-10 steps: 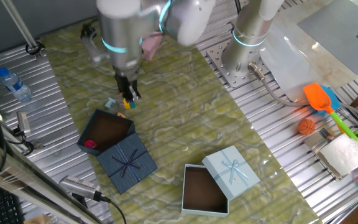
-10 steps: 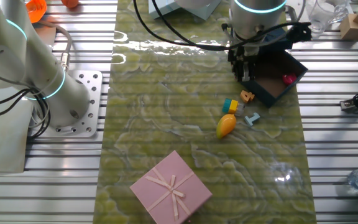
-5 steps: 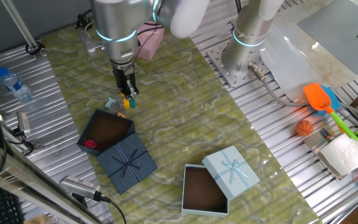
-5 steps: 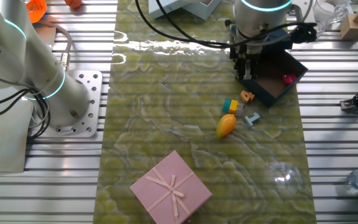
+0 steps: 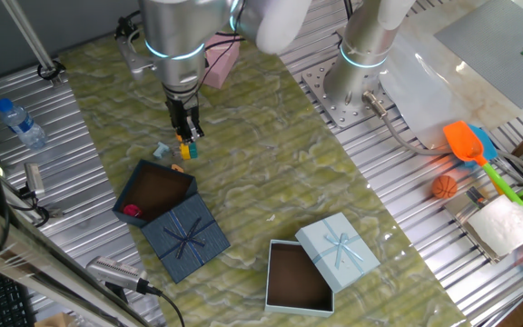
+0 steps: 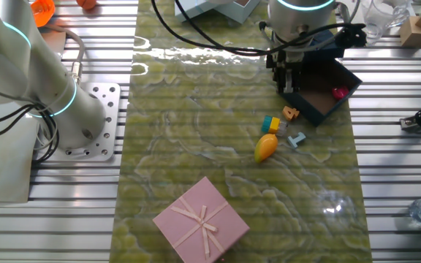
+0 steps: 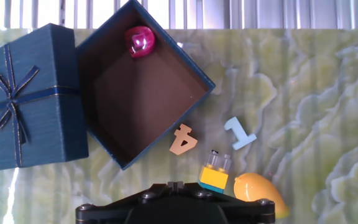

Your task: Take everything out of the gift box

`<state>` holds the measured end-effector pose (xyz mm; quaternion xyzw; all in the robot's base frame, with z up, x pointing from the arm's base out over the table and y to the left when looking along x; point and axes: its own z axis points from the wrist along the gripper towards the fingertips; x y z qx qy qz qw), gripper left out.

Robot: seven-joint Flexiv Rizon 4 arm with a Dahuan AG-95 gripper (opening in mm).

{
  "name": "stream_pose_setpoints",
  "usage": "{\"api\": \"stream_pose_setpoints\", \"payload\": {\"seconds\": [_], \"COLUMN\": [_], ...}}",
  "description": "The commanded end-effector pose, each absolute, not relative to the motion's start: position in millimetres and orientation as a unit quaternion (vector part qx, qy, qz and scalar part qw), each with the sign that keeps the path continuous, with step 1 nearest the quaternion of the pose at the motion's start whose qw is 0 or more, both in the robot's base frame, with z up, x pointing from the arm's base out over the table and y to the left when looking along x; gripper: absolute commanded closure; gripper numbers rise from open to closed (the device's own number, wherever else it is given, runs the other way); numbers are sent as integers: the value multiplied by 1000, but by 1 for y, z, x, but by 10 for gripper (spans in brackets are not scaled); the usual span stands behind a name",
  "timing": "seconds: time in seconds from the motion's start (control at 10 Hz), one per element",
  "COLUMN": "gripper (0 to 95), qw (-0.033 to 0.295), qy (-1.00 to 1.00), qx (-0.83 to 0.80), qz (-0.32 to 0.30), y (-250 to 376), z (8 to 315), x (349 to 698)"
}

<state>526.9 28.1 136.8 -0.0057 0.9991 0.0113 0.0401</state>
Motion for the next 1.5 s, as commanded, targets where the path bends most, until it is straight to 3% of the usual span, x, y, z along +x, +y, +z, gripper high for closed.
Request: {"api": "stream_pose_setpoints", "payload": {"seconds": [0.1, 1.5], "gripper": [950, 950], "qw": [40, 36], "qy": [999, 999], "qx": [-7, -21], "qz": [10, 8], "y": [28, 28], "z": [137, 137], "x": [525, 525]}}
